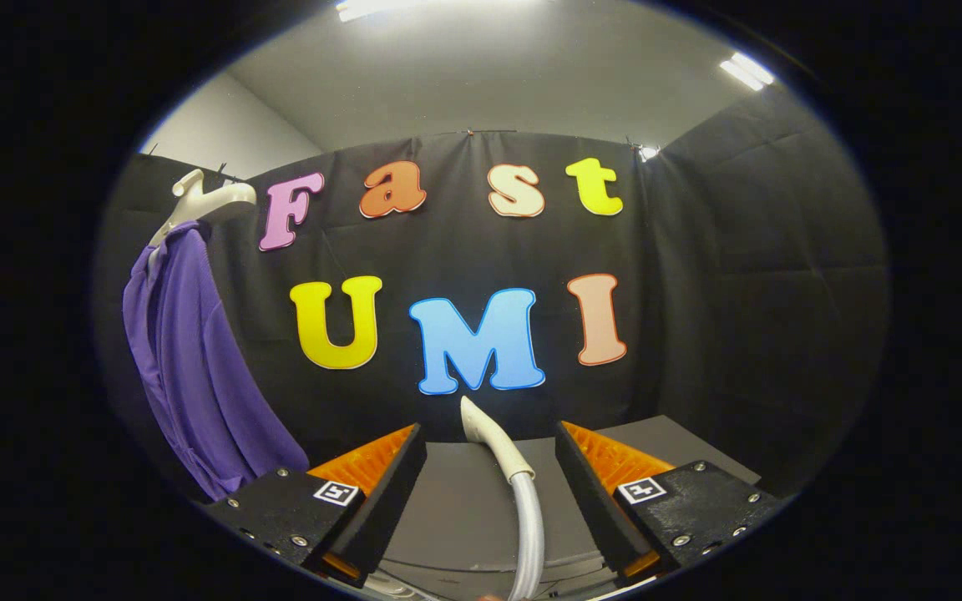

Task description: Iron the clothes twice with a garment steamer, once on the left side and once on the right side.

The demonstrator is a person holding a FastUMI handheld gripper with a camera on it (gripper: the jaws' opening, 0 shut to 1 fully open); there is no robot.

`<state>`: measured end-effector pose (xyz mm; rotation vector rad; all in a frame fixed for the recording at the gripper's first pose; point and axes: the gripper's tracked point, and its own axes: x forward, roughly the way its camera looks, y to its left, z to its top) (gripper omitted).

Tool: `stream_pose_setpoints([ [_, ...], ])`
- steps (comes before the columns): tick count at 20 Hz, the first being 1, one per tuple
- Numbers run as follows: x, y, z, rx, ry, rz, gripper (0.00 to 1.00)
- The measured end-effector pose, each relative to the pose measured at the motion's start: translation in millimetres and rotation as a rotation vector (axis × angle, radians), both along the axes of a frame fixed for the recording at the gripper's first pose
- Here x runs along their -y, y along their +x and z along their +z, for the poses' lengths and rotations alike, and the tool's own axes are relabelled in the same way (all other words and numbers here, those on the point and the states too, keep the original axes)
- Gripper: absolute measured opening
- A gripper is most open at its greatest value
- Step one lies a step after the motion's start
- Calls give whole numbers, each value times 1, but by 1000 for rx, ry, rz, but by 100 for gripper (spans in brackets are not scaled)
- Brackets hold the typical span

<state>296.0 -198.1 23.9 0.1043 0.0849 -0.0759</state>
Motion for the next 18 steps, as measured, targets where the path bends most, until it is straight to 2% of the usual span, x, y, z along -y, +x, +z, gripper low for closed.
stream_pose_setpoints([
  [7,24,77,-56,-200,248,133,95],
  [10,27,96,-80,-291,345,187,95],
  [15,35,120,-109,-402,479,224,95],
  [18,19,128,-122,-485,601,309,95],
])
